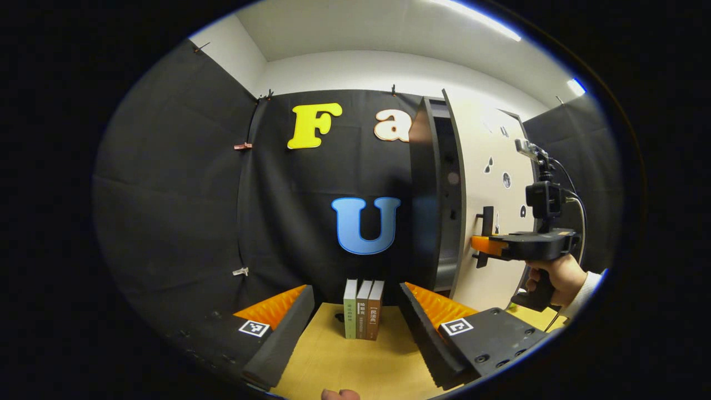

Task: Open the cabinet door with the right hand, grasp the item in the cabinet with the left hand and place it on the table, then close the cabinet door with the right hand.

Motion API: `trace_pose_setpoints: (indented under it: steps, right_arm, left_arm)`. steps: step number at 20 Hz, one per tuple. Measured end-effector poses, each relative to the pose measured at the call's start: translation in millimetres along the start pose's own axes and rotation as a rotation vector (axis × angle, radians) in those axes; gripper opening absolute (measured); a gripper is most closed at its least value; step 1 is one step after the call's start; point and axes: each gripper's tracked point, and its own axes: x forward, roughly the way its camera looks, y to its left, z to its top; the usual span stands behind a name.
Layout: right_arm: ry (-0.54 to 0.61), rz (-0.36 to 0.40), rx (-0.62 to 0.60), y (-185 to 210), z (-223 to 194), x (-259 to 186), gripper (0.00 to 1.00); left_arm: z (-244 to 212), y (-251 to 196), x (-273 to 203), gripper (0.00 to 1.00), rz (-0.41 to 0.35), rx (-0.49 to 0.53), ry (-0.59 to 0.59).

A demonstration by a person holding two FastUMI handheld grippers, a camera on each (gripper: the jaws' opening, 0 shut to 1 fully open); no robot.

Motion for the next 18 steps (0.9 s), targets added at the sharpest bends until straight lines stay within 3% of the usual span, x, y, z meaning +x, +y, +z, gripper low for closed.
trace_pose_setpoints:
  steps: [5, 15, 18]
  right_arm:
    - [0.005, 0.036, 0.010, -15.3, 1.2, -50.2, 0.21]
    - [0.008, 0.022, 0.049, -76.8, 9.8, -146.3, 0.21]
    - [0.006, -0.013, 0.039, -103.0, 11.9, -171.5, 0.21]
  left_arm:
    - [0.9, -17.6, -12.0, 0.96, -0.001, 0.008, -0.001]
    - [4.4, -43.6, -21.0, 0.96, -0.015, -0.020, -0.021]
    - [6.0, -53.7, -19.5, 0.96, -0.037, -0.034, -0.022]
